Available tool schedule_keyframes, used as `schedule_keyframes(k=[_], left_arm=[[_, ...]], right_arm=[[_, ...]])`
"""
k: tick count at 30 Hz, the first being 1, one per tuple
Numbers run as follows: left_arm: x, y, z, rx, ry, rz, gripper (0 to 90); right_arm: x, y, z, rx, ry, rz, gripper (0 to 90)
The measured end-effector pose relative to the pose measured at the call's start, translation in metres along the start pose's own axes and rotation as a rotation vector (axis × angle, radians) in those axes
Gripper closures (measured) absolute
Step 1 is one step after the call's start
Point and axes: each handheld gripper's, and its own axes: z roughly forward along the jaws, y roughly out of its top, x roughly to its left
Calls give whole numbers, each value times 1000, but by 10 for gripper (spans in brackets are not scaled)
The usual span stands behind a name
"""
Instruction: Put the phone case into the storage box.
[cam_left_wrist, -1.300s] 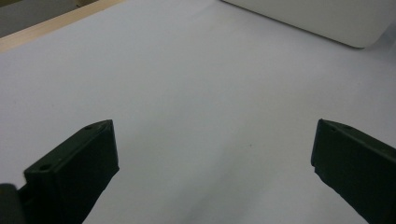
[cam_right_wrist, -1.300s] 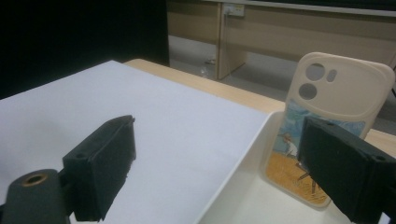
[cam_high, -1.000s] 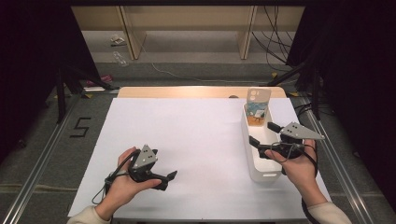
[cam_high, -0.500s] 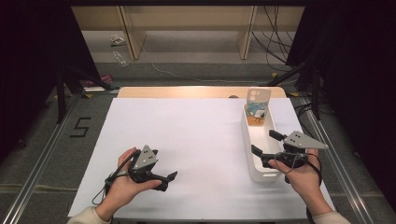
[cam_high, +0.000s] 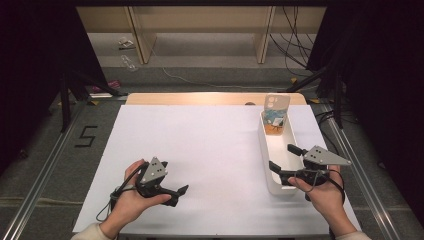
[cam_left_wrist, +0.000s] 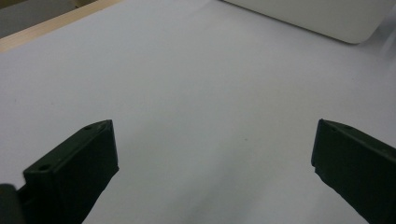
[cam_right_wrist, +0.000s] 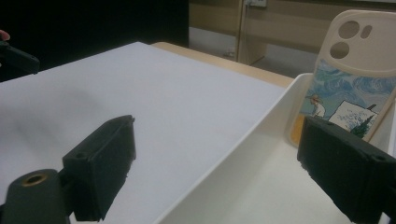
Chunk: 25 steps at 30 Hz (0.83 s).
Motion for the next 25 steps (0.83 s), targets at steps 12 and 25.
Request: schedule_keyframes(k=[12,25], left_arm=[[1,-1,0,3,2,-2,0],[2,-1,1,3,-2,-3,0]], right_arm=[[3,-5,-4,-17,-3,-4,117],[3,-5,-4,-22,-6,-3,103]])
